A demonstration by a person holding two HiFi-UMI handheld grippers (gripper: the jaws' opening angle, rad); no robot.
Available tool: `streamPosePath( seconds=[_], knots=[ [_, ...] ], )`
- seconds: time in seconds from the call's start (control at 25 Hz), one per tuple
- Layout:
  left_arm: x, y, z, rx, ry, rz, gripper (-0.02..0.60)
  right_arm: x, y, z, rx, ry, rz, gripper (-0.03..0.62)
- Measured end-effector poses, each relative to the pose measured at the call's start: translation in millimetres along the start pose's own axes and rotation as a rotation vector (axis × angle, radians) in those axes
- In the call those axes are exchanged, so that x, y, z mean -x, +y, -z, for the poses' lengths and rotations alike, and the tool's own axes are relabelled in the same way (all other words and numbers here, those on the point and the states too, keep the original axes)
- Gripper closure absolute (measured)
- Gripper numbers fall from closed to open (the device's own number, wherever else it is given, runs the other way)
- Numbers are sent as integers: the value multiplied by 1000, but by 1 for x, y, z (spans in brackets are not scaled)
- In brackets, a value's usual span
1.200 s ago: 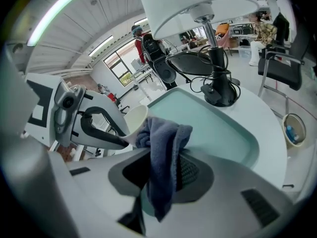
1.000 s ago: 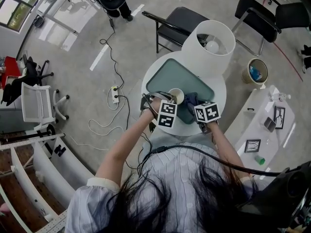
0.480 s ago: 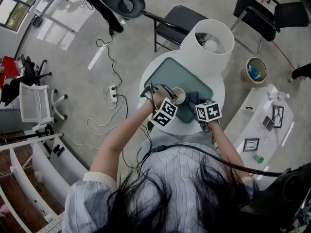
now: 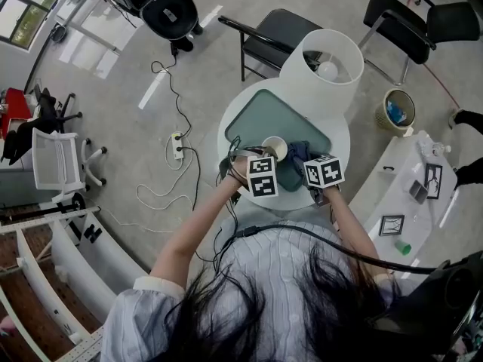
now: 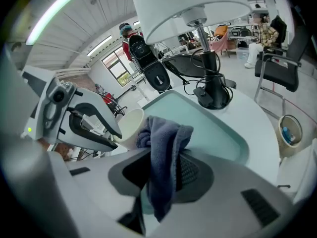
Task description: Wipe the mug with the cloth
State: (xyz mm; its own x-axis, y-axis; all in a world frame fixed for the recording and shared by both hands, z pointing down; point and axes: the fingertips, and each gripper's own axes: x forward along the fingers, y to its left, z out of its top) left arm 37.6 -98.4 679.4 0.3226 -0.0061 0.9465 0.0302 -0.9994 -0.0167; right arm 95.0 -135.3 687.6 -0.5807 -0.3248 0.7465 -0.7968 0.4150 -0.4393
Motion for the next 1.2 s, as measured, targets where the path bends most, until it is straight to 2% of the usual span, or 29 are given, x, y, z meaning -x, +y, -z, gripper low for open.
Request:
streamPosePath(
  seconds=[0.08, 0.16, 0.28, 0.36, 0.44, 0.56, 0.68, 0.8, 0.96, 1.08, 1.2],
  knots=[
    [1, 2, -4, 149, -15, -40, 532, -1, 0, 0, -5, -3, 0, 485],
    [-2, 4, -6, 272, -11, -79, 532, -2, -1, 1, -14, -9, 0, 485],
    [-7, 7, -14, 449, -57, -127, 532, -3, -1, 1, -29, -16, -2, 485],
    [-7, 11, -20, 540, -82, -161, 532, -3, -1, 1, -32, -17, -1, 485],
    [-9, 16, -23, 584, -73, -195, 532, -3, -1, 0, -35, -20, 2, 485],
    [-16, 23, -18, 581, -17, -242, 534, -3, -1, -1, -40, -23, 4, 485],
    [-21, 23, -15, 544, 1, -235, 535, -4, 0, -2, -41, -26, 1, 485],
    [-21, 21, -17, 532, -30, -192, 537, -3, 0, -2, -42, -27, 0, 485],
    [-21, 19, -18, 494, -55, -96, 538, -5, -1, -3, -35, -25, -5, 485],
    [-20, 18, -15, 419, -35, -67, 538, -5, 1, -3, -21, -19, -9, 485],
    [-19, 16, -13, 306, -16, -47, 538, -5, 0, -5, 4, -8, -5, 485]
  ],
)
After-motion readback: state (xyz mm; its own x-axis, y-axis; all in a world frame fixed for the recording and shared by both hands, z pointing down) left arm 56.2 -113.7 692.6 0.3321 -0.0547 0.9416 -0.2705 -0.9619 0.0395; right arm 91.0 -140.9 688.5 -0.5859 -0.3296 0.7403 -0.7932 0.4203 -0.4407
